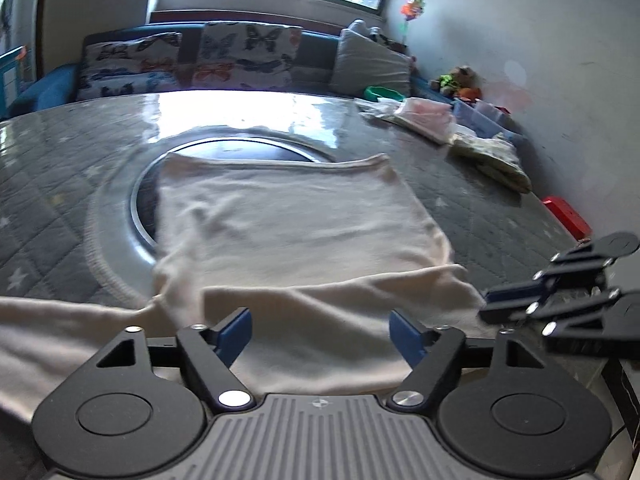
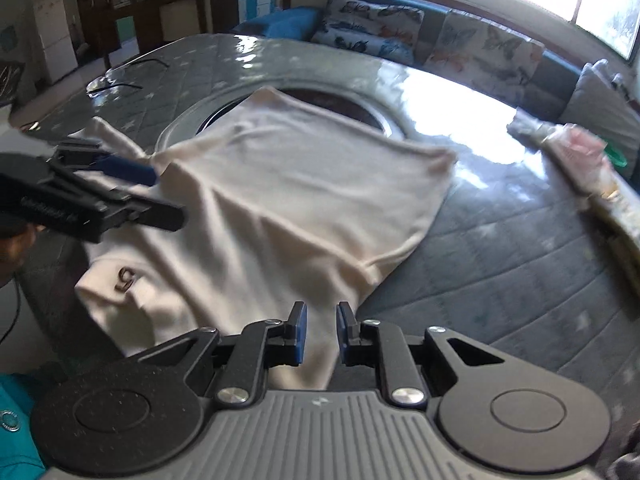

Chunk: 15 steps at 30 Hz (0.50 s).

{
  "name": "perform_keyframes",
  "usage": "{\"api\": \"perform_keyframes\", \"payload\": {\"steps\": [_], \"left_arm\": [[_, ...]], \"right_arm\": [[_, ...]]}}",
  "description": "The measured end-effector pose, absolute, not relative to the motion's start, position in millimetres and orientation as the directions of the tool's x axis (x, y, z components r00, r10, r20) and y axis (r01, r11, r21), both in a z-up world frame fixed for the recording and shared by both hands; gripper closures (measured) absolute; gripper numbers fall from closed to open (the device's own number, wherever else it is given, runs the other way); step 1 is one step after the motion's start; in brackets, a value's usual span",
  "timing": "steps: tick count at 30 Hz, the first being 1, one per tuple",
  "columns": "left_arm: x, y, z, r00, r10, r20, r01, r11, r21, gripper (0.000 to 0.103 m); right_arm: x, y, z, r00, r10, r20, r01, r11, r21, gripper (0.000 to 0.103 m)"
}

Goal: Fold clothes
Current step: 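Open the right gripper and withdraw it from the folded sleeve, then move the left gripper toward the other sleeve of the shirt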

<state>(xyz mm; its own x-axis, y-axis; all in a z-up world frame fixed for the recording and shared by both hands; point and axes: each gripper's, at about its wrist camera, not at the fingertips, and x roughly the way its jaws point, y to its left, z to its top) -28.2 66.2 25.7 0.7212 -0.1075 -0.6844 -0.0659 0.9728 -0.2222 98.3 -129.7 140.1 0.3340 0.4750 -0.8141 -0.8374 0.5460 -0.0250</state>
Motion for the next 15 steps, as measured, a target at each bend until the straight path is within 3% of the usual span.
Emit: {"api": "perform_keyframes", "payload": {"steps": [6, 15], "left_arm": [[-22.4, 66.0, 20.0, 0.714, -0.109, -0.692, -0.067, 0.973, -0.223, 0.037], [-14.5, 67.0, 11.3, 0.703, -0.109, -0.703, -0.073, 0.972, -0.224, 0.037]], "right_arm": [[96.5, -132.7, 134.0, 0.311, 0.477, -0.822, -0.843, 0.537, -0.007, 0.088], [116.8, -118.5, 141.5, 0.348, 0.547, -0.761, -0.821, 0.570, 0.034, 0.088]]}}
